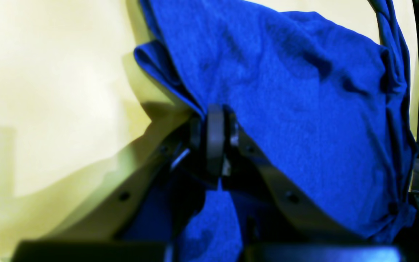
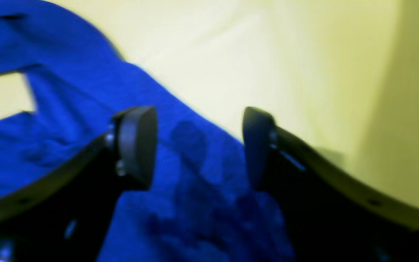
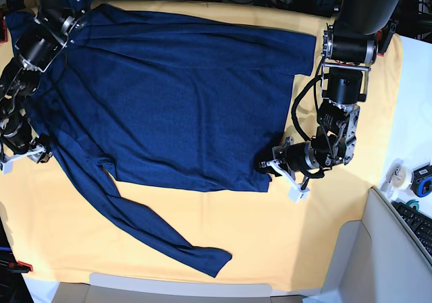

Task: Fold the T-shirt properly
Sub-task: 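Lower both grippers and grasp the shirt's side edges at mid-body, then fold the grasped body half over toward the shoulders with both grippers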

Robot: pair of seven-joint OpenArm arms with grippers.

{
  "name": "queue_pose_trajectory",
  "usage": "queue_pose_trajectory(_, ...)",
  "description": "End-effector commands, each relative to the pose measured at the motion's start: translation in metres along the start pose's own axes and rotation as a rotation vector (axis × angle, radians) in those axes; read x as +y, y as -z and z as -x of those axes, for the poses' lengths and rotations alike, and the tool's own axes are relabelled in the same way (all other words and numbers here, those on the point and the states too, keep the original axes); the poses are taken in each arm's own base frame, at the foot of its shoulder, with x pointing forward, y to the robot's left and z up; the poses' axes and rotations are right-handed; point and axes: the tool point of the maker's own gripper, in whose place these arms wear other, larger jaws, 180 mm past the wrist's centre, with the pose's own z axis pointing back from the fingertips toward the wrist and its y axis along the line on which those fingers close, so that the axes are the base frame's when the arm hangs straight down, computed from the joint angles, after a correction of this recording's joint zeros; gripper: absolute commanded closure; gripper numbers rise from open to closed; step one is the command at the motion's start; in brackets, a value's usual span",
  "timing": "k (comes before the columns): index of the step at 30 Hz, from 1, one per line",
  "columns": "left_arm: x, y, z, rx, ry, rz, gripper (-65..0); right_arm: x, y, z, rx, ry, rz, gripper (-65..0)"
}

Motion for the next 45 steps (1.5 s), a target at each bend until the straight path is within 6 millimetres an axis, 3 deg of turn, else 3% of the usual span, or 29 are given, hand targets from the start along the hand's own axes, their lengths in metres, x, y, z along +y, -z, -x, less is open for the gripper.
queue_pose_trajectory(1,-0.002,-0.004,-0.013,-0.009,0.022,-0.006,-0.1,0.003,-0.004,-0.029,-0.065,-0.046,-0.023,-41.3)
queue_pose_trajectory(9,-0.005,0.001,-0.004,0.024,0.06,-0.014,-0.1,0.011,0.027,-0.01,0.023,-0.155,-0.133,-43.8)
queue_pose_trajectory(18,-0.007,0.004,0.001,0.044,0.08,-0.017,-0.1,0.013,0.03,0.018,0.087,-0.199,-0.187,-43.8)
queue_pose_trajectory(25,-0.007,0.004,0.001,0.043,0.08,-0.017,-0.1,0.031,0.036,0.045,0.144,-0.204,-0.219,-43.8)
queue_pose_trajectory(34,-0.007,0.004,0.001,0.043,0.08,-0.017,-0.1,0.043,0.033,0.052,0.157,-0.236,-0.233,-43.6)
queue_pose_trajectory(38,-0.007,0.004,0.001,0.043,0.08,-0.017,-0.1,0.043,0.032,0.053,0.164,-0.238,-0.232,-32.5)
queue_pose_trajectory(43,-0.007,0.004,0.001,0.043,0.08,-0.017,-0.1,0.041,0.033,0.054,0.169,-0.24,-0.227,-1.6)
queue_pose_trajectory(45,-0.007,0.004,0.0,0.042,0.081,-0.017,-0.1,0.04,0.032,0.053,0.165,-0.241,-0.225,0.0)
